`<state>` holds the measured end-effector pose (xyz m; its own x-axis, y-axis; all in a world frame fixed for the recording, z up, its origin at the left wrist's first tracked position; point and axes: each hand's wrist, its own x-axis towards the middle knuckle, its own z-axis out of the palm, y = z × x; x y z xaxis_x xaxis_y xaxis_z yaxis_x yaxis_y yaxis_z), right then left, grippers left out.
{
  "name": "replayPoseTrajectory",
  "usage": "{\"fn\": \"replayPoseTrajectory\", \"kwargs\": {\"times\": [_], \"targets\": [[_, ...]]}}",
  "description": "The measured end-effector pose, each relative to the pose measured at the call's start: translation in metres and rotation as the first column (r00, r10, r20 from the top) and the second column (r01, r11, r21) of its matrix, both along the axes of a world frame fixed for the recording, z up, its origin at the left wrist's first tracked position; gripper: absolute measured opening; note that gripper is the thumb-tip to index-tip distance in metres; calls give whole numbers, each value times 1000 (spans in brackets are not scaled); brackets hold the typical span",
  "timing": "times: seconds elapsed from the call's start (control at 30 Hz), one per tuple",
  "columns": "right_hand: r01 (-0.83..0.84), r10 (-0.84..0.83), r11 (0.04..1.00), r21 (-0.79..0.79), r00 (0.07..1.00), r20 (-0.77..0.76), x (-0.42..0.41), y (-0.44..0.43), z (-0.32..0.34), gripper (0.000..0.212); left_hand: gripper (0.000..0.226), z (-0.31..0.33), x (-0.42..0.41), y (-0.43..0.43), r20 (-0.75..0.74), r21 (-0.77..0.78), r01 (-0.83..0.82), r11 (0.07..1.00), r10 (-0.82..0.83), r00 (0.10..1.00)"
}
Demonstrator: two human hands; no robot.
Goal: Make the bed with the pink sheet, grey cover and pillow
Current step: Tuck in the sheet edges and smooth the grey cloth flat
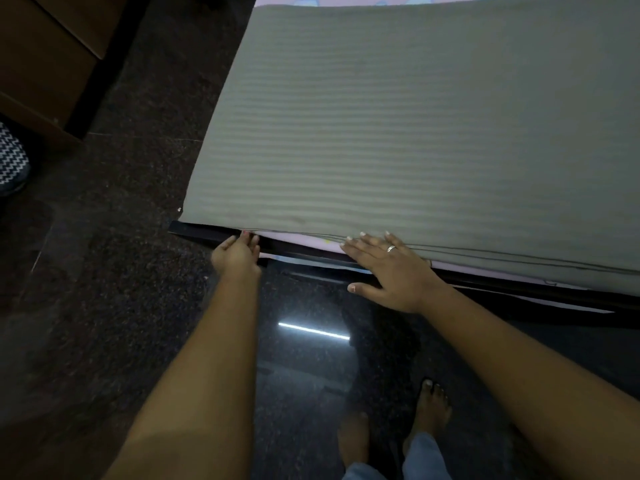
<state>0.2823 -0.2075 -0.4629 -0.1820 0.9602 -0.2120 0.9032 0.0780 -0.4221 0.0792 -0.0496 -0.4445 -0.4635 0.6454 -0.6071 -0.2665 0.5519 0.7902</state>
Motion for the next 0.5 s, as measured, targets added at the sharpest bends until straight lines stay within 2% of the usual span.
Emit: {"fn": "replayPoseTrajectory", "kwargs": {"times": [0.07,0.1,0.13,0.17,0.23,0.3,0.4,0.43,0.5], "targets": [[6,0,999,52,993,-121,-3,10,5,74,31,1,9,-15,-256,119,38,992,-7,967],[59,-42,992,110,987,-154,-3,17,6,70,33,2,17,-23,-419,160,147,976,-68,905],[146,-116,975,169,978,-173,-3,24,7,66,34,5,26,-32,-572,183,317,931,-162,804],[248,-213,948,198,960,-183,-1,30,7,62,35,5,36,-39,-697,199,510,837,-245,674],[409,-390,897,169,911,-134,3,38,4,55,37,1,59,-50,-852,132,829,544,-365,376],[448,-452,885,125,892,4,10,38,0,55,40,-4,84,-61,-889,-44,955,293,-448,96],[526,-527,849,48,837,150,41,13,-8,55,47,-6,124,-80,-822,-300,954,18,-513,-249],[572,-569,819,37,803,177,55,0,-10,55,50,-5,137,-86,-785,-370,927,-56,-515,-344],[656,-652,752,71,723,227,84,-33,-15,57,54,-5,164,-99,-743,-450,875,-177,-469,-477]]}}
